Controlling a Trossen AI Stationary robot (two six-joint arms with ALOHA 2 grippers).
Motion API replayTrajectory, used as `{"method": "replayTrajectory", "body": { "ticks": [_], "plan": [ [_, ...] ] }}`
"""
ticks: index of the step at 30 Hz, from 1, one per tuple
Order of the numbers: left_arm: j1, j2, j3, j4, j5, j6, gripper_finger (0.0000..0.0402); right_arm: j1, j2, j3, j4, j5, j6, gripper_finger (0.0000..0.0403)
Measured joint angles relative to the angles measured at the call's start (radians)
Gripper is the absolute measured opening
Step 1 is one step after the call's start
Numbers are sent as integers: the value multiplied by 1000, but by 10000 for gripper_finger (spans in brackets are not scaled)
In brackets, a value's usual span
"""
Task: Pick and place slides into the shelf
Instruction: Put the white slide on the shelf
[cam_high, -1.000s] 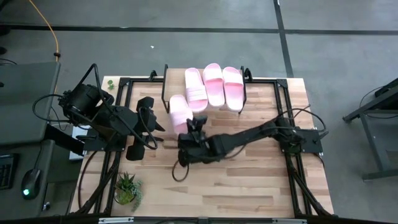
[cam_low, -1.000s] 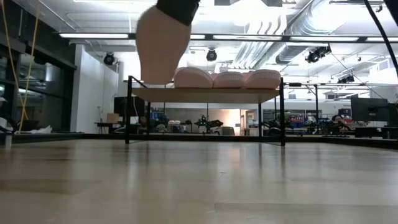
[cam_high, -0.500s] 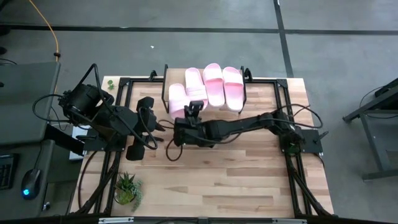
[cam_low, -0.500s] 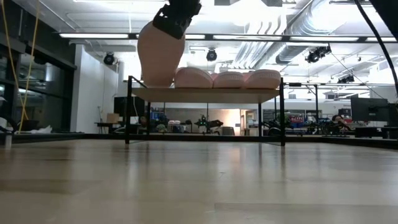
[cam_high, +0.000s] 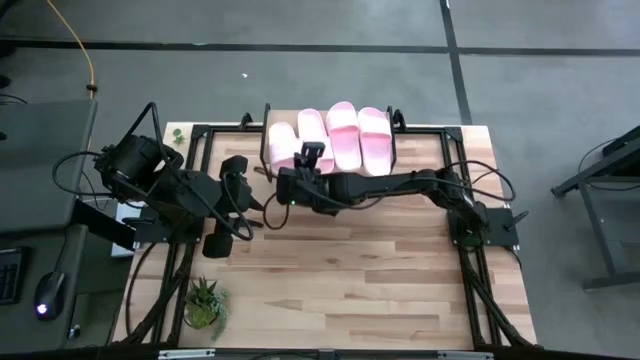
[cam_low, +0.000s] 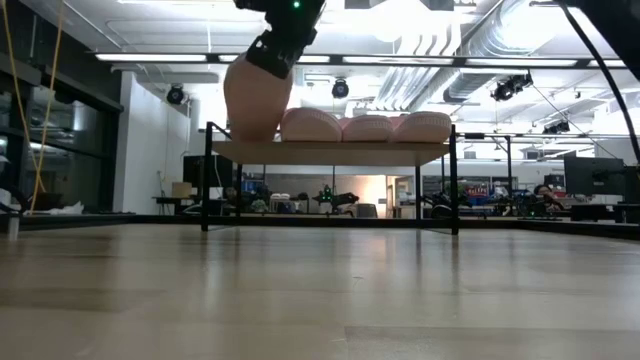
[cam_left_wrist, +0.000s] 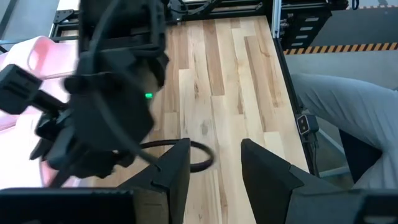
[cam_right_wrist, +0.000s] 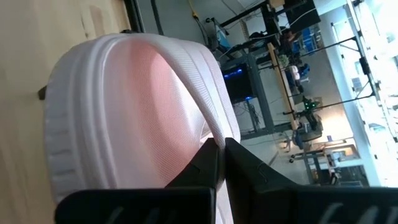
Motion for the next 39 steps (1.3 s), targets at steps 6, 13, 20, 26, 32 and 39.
{"method": "replayTrajectory", "body": {
  "ticks": [6,13,20,26,32,39],
  "plan": [
    [0,0,0,0,0,0,126,-49,0,0,26,-19,-37,0],
    [0,0,0,0,0,12,127,-90,0,0,65,-66,-62,0],
    [0,0,0,0,0,24,127,-106,0,0,70,-67,-82,0],
    [0,0,0,0,0,23,127,-107,2,-1,85,-13,-153,0],
    [0,0,0,0,0,23,127,-101,2,-1,85,39,-170,0],
    [0,0,0,0,0,23,127,-94,2,-1,85,27,-155,0]
  ]
}}
